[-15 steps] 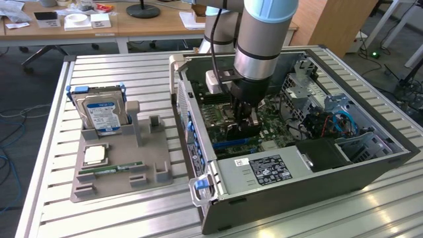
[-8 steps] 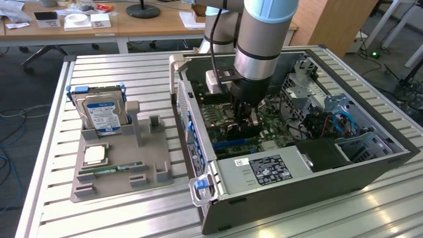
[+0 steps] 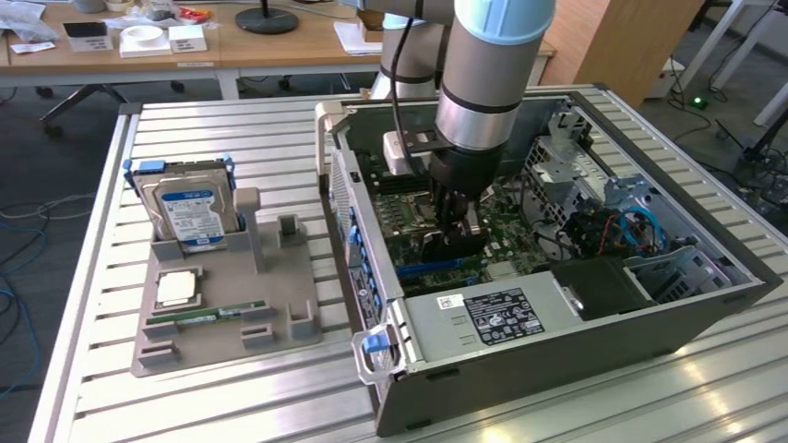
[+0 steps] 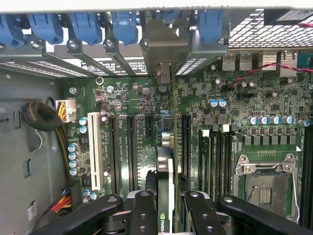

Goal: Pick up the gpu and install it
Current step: 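Insert the gpu into the slot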

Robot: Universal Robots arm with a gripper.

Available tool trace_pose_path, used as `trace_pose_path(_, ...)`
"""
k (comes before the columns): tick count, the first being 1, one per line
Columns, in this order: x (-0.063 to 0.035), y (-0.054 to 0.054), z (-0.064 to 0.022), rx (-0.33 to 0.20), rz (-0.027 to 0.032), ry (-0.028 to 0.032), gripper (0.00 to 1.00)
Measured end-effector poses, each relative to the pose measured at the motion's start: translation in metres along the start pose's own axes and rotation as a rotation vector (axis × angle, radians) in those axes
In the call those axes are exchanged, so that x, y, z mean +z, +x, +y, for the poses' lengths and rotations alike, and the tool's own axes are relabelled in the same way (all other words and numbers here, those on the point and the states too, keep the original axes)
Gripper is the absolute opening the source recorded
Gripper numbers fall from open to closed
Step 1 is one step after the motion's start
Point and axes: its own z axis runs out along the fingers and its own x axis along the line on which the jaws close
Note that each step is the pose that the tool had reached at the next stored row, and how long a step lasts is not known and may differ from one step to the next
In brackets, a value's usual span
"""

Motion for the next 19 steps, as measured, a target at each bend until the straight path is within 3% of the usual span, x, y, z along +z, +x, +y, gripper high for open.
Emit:
trace_pose_path(7,0.0006,0.0,0.0,0.025,0.0009,0.0002,0.27)
trace_pose_path(19,-0.0012,0.0,-0.0001,0.025,0.0018,0.0,0.27)
